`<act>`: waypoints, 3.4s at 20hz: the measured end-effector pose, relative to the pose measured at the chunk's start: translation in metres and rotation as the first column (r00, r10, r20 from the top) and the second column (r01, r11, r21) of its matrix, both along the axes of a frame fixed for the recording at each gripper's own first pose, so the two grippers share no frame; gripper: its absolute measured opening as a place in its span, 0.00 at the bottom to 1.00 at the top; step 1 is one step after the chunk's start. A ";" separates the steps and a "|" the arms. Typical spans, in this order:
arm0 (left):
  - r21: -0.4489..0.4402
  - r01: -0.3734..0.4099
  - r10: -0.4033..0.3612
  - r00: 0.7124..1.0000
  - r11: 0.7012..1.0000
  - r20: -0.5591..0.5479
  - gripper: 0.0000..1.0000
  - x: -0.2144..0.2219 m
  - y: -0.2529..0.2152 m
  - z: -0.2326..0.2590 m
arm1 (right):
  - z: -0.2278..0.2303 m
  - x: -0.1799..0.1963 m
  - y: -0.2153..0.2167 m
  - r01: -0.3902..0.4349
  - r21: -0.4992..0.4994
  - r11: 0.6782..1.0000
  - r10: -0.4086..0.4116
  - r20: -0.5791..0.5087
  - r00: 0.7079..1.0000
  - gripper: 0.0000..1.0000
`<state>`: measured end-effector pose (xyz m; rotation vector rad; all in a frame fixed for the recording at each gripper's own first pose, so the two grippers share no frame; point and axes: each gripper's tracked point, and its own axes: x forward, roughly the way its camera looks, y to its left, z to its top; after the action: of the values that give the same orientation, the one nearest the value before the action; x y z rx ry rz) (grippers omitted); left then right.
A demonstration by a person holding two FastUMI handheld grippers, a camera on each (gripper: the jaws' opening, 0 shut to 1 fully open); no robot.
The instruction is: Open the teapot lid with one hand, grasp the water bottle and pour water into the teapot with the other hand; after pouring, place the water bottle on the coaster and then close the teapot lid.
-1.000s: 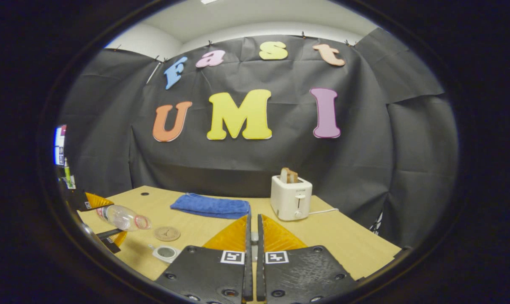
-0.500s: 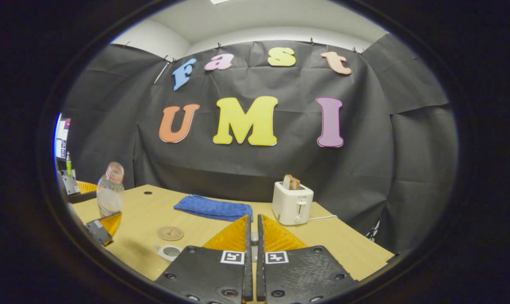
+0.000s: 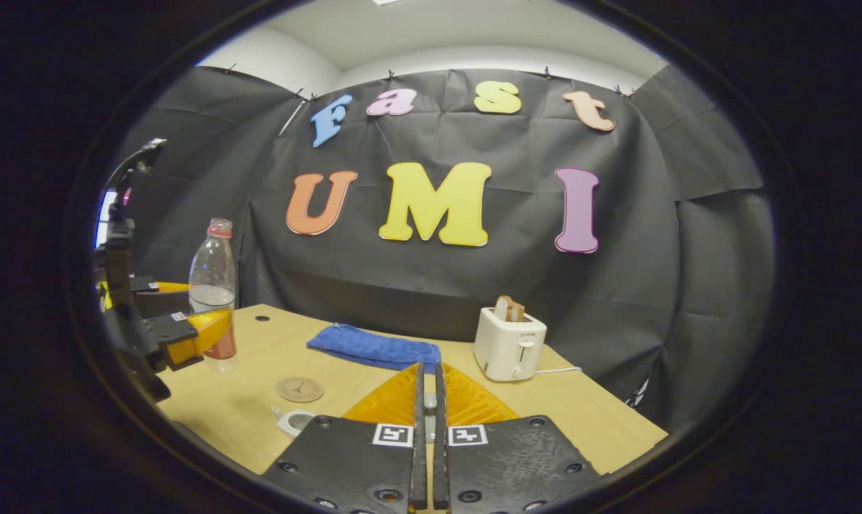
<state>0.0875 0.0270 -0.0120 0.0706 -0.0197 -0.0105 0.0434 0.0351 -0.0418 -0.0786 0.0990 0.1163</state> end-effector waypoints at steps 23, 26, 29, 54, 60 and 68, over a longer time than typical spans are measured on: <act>-0.193 0.085 -0.107 0.989 0.978 -0.105 0.80 0.108 -0.036 -0.089 | -0.047 0.032 -0.005 0.014 0.000 1.000 -0.014 -0.116 0.993 0.04; -0.166 0.093 -0.121 0.978 0.982 -0.170 0.82 0.108 -0.044 -0.106 | -0.049 0.032 -0.005 0.015 -0.003 1.000 -0.015 -0.120 0.993 0.03; -0.134 0.076 -0.100 0.979 0.988 -0.180 0.82 0.107 -0.040 -0.110 | -0.050 0.033 -0.007 0.018 -0.004 1.000 -0.018 -0.122 0.992 0.03; -0.003 0.026 -0.026 0.998 1.000 -0.061 1.00 0.041 -0.015 -0.073 | -0.068 0.042 0.012 -0.008 0.007 1.000 0.009 -0.116 0.993 0.05; -0.015 -0.015 0.014 0.999 1.000 -0.040 0.99 0.000 0.023 -0.059 | -0.092 0.047 0.047 -0.058 0.091 0.994 0.068 -0.114 0.991 0.04; -0.056 -0.030 0.026 0.996 0.998 -0.081 0.99 -0.037 0.060 -0.060 | -0.097 0.044 0.098 -0.185 0.136 0.973 0.201 -0.113 0.973 0.03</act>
<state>0.0506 0.0875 -0.0718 0.0136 0.0617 0.0153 0.0877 0.1333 -0.1383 0.0448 0.2104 0.3223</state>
